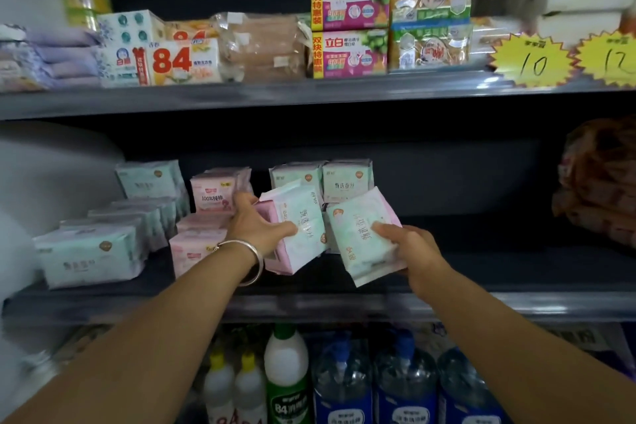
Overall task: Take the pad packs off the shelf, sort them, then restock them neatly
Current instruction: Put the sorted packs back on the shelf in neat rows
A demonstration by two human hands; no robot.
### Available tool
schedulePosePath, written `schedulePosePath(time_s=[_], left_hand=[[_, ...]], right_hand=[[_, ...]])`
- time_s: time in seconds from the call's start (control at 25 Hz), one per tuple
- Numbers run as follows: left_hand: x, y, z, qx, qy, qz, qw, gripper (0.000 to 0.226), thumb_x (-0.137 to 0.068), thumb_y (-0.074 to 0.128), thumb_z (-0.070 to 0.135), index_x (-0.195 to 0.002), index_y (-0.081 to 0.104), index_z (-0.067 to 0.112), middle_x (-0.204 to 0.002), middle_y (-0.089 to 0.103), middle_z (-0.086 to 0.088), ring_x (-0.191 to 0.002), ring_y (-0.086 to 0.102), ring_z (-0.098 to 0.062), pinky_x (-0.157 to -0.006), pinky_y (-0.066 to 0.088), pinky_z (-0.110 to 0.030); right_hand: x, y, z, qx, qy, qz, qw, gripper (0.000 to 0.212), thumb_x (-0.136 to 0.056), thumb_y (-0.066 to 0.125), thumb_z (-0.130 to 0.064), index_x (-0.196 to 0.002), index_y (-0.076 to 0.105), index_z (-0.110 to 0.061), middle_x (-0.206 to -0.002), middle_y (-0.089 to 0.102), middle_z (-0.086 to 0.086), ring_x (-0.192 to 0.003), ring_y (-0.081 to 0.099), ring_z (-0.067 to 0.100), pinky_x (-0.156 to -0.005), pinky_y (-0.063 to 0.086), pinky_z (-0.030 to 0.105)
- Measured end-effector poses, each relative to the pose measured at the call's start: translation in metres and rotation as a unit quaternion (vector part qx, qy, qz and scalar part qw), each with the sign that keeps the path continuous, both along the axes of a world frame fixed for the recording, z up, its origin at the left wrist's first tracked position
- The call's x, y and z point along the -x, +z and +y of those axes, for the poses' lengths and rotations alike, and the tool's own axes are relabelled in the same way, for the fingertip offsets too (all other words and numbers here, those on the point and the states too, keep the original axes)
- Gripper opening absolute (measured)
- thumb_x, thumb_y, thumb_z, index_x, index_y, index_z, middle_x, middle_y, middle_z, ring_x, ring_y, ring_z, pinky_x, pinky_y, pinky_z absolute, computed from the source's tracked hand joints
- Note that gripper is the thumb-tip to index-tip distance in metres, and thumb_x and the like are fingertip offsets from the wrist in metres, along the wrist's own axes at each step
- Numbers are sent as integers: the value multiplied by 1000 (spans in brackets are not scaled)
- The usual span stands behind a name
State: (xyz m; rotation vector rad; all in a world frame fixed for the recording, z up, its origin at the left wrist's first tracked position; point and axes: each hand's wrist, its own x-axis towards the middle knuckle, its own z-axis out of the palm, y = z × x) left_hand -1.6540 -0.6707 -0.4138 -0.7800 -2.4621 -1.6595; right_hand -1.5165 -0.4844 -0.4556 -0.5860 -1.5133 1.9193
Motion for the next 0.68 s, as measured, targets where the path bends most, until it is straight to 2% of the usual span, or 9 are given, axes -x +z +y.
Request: schedulePosePath(time_s=[0.08,0.16,0.2,0.28,0.36,0.48,0.52,0.56,0.68], left_hand=[[8,0,6,-49,-1,-44,998,61,-72,76,11,-108,27,19,-107,53,-2,-94,56,-22,-88,50,-38],[20,-3,13,-77,4,-81,994,51,-70,74,8,-99,33,16,-107,56,-7,-96,59,-26,-89,52,-44],[26,-5,16,-91,2,-106,990,49,-69,74,7,-99,36,15,-107,57,-9,-97,61,-27,-87,54,-45],[35,-10,22,-117,-15,-168,979,63,-59,75,8,-113,41,11,-110,61,-11,-95,64,-27,-77,58,-44],[39,-15,26,-125,-40,-206,970,71,-54,71,8,-121,46,11,-110,63,-12,-93,65,-28,-68,59,-41],[46,-25,29,-137,-48,-227,963,34,-70,65,-4,-103,61,5,-102,67,-14,-92,66,-29,-79,57,-43],[48,-30,30,-147,-54,-234,959,28,-71,65,-7,-97,62,5,-100,68,-15,-90,66,-28,-80,57,-42],[49,-35,31,-149,-59,-239,958,30,-68,68,-7,-95,61,4,-100,67,-15,-88,66,-27,-80,57,-40],[56,-56,36,-130,-64,-233,962,64,-49,79,-4,-107,54,3,-109,64,-15,-93,66,-29,-82,57,-43]], right_hand=[[11,1,7,31,-8,19,999,52,-69,80,-27,-113,62,-5,-108,70,10,-98,68,29,-90,54,44],[21,3,11,56,-15,42,997,54,-71,79,-29,-115,60,-6,-109,69,10,-98,67,30,-89,54,44],[26,3,13,66,-17,53,996,51,-73,78,-30,-115,60,-6,-109,69,10,-97,68,30,-83,55,42],[33,3,13,80,-8,68,994,43,-79,73,-29,-114,61,-6,-107,70,10,-94,69,28,-68,55,34],[36,3,12,79,7,81,994,36,-83,69,-26,-111,63,-5,-105,71,11,-90,69,26,-63,53,32],[40,0,12,80,16,88,993,28,-84,67,-23,-106,64,-7,-101,72,10,-85,69,25,-64,54,34],[42,-1,13,82,14,89,992,24,-84,66,-23,-103,65,-8,-98,72,9,-82,69,24,-65,55,34],[43,-3,14,86,10,91,992,19,-84,65,-22,-99,65,-9,-95,72,8,-80,69,24,-66,55,35],[45,-8,16,92,-6,92,991,14,-85,63,-22,-95,65,-12,-95,72,8,-82,68,25,-74,56,39]])
